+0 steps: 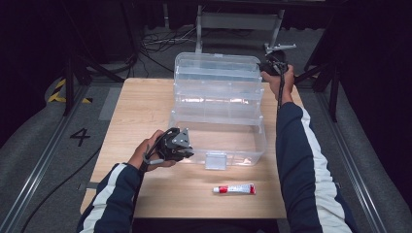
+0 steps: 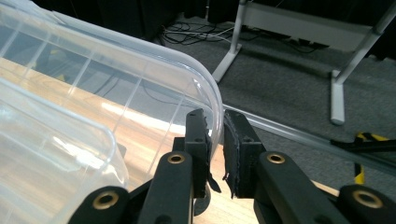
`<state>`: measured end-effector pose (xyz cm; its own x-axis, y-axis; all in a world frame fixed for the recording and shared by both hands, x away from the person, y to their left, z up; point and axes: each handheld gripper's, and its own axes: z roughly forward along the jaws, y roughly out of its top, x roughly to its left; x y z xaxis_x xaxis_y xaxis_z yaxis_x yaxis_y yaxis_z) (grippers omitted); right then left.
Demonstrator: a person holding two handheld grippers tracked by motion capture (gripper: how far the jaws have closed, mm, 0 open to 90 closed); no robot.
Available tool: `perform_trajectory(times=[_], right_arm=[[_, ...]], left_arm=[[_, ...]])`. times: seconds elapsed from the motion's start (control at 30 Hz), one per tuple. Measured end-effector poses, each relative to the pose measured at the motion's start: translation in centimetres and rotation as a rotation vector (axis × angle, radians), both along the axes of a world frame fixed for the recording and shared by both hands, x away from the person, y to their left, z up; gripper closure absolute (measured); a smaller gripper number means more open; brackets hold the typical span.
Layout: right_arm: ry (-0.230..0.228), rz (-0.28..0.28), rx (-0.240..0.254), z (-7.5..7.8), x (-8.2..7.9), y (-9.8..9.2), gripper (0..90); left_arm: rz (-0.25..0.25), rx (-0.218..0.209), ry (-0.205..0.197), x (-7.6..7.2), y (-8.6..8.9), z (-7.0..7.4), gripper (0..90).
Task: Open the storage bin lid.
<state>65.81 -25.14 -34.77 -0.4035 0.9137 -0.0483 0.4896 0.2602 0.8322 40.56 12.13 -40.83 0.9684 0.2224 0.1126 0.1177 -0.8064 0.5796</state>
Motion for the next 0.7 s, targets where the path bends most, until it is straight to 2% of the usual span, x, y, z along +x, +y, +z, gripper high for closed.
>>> perform_trajectory(times=[0.17, 0.27, 0.33, 0.4, 0.43, 0.53, 0.7], right_arm=[[0.025, -0.008, -0.021, -0.8, 0.5, 0.0, 80.4], [0.055, -0.007, -0.02, -1.6, 0.9, -0.2, 80.6], [0.087, 0.0, -0.035, -2.0, 1.2, -0.3, 85.2], [0.111, 0.002, 0.01, -2.2, 1.2, -0.6, 85.3], [0.123, 0.01, -0.001, -2.2, 1.2, -0.7, 85.2], [0.118, 0.015, 0.008, -2.0, 1.0, -0.8, 86.8], [0.1, 0.014, -0.025, -1.7, 0.6, -0.6, 86.6]], left_arm=[[-0.009, -0.008, 0.013, 0.1, -0.1, -0.1, 78.5], [-0.008, -0.009, 0.015, 0.0, -0.1, -0.1, 78.5], [-0.007, -0.018, 0.015, 0.0, -0.1, -0.2, 78.5], [-0.014, -0.018, 0.015, 0.0, -0.2, -0.2, 78.8], [-0.016, -0.017, 0.013, 0.1, -0.2, -0.2, 78.8], [-0.011, -0.017, 0.014, 0.0, -0.2, -0.2, 78.8], [-0.007, -0.016, 0.011, 0.0, -0.3, -0.2, 78.5]])
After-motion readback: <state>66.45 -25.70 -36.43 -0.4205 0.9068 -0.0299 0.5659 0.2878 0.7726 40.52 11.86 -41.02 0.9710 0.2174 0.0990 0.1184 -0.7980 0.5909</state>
